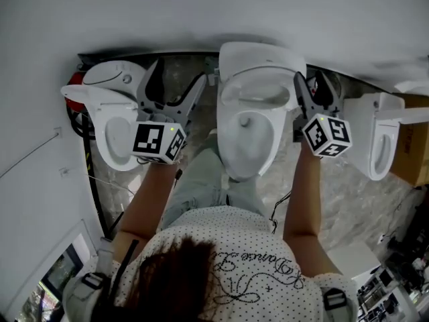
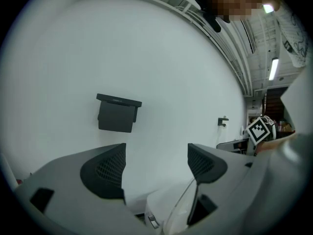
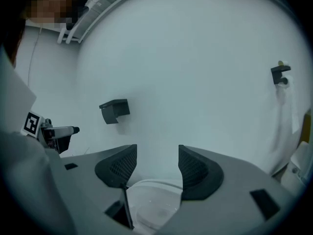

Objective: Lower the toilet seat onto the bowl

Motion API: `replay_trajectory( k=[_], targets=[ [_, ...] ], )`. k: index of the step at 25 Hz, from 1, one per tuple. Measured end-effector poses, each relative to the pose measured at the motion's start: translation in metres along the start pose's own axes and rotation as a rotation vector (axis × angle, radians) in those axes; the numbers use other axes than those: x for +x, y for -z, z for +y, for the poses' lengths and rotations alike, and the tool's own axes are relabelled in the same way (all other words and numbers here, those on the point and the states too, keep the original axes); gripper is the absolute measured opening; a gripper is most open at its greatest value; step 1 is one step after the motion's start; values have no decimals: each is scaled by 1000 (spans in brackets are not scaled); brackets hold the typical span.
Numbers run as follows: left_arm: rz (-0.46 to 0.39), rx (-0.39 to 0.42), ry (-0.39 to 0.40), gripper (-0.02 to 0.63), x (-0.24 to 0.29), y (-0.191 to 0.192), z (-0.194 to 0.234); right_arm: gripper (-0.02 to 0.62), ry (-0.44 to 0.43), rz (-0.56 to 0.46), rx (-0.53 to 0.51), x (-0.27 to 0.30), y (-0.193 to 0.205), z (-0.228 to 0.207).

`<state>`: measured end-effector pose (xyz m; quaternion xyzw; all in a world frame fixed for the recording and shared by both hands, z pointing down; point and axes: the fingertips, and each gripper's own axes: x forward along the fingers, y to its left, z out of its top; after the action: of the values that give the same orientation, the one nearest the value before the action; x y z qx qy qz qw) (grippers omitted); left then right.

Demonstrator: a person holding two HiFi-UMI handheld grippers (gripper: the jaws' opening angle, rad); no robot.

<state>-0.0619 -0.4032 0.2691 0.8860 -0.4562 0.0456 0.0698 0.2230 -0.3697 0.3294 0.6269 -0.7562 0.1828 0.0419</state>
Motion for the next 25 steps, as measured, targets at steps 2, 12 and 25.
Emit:
replay_trajectory(
  k=[2, 12, 25],
  targets=[
    [9, -2, 0, 379, 2, 4, 4, 273, 3, 28, 0, 12, 12, -1],
    [35, -23, -6, 379, 2, 20, 16, 249, 5, 163, 59, 53, 67, -16],
    [56, -33, -25, 379, -6, 29, 27, 255, -9, 280, 98, 74, 105, -21]
  ],
)
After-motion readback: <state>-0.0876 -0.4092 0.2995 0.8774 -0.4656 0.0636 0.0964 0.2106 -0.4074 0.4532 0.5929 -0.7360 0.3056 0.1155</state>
